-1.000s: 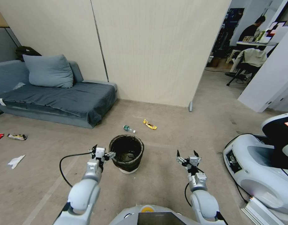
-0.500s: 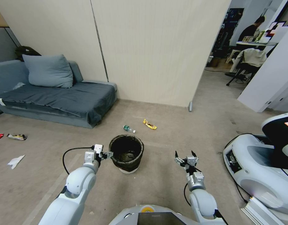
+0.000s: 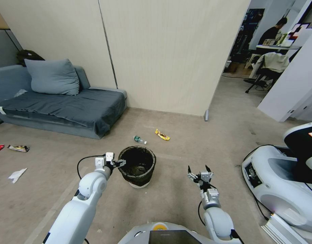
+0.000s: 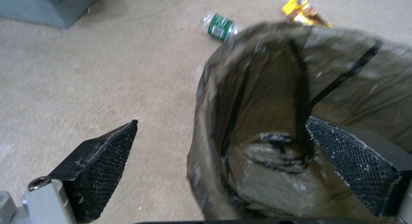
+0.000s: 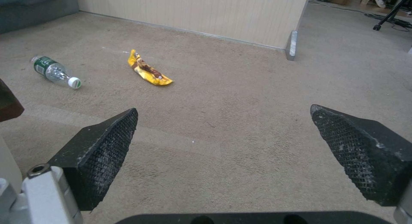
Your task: Pick up the trash bin, then pick up the garbage from the floor and place it into the trash bin.
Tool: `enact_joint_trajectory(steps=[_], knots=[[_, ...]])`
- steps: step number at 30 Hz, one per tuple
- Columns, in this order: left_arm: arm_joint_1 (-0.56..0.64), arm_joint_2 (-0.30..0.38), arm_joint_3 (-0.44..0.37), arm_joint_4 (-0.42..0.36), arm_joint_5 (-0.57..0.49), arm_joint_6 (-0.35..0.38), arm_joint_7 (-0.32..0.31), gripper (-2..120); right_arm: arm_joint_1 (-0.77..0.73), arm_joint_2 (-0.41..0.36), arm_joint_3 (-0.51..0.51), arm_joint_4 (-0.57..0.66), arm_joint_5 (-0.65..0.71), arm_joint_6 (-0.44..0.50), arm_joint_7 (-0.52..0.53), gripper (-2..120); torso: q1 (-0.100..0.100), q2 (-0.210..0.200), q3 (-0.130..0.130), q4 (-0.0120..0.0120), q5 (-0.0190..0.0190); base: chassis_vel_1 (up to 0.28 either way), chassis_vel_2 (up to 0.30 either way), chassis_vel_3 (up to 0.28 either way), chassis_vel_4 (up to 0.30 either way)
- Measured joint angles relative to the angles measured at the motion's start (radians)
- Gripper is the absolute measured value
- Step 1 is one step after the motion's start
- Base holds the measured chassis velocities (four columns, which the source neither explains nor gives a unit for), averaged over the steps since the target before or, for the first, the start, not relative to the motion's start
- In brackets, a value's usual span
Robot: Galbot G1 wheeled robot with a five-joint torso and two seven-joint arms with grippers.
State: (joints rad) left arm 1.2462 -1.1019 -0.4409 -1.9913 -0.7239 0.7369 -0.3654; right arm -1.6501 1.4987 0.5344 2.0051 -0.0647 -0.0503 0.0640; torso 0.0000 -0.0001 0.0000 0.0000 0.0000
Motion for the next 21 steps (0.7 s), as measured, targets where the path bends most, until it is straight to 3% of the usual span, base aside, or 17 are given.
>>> enact_joint_trajectory(steps=[21], knots=[[-0.061, -0.032, 0.092, 0.132, -0.066, -0.001, -0.103, 100, 0.006, 0.003, -0.012, -0.034, -0.022, 0.006, 0.0, 100, 0.0, 0.0, 0.0, 0.0, 0.0, 0.0, 0.0, 0.0, 0.0]])
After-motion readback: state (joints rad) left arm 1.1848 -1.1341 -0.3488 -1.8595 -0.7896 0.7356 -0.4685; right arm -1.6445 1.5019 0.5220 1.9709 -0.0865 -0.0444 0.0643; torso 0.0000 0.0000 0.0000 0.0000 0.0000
